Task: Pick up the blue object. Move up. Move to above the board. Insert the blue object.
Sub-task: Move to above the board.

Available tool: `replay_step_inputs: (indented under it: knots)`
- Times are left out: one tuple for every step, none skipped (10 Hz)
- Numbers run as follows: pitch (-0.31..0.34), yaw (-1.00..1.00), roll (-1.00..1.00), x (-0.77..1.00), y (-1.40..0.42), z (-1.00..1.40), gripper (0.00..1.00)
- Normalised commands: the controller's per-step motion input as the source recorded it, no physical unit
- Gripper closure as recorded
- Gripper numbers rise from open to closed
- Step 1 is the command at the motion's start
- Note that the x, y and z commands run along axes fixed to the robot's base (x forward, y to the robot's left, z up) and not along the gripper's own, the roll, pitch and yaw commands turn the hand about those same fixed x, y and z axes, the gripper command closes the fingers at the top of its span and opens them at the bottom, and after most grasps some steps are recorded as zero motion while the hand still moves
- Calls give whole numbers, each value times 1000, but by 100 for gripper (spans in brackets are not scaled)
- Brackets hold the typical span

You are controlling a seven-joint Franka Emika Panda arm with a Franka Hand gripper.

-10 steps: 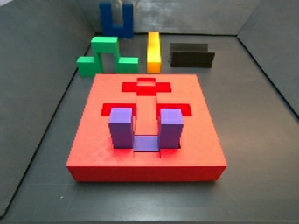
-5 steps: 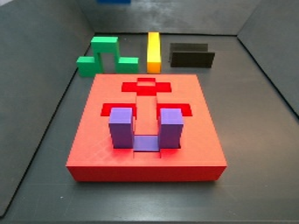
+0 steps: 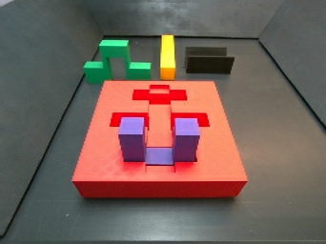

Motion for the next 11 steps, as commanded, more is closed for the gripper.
replay_step_inputs:
  knots:
    - [148,67,-29,235,-1400,155,100]
    - [103,34,-63,238,-1400,158,100]
    - [83,25,-15,243,-1400,162,100]
    - [84,24,-6,245,-1400,164,100]
    - [89,16,-21,256,-1400,167,100]
    - [113,10,-8,273,-1400,170,100]
    - [135,13,6,287,-1400,175,100]
    - [151,9,-3,305,-1400,180,100]
    - [154,8,-2,339,-1400,186,100]
    - [151,9,8,352,-1400,192,100]
    - [151,10,14,237,-813,121,100]
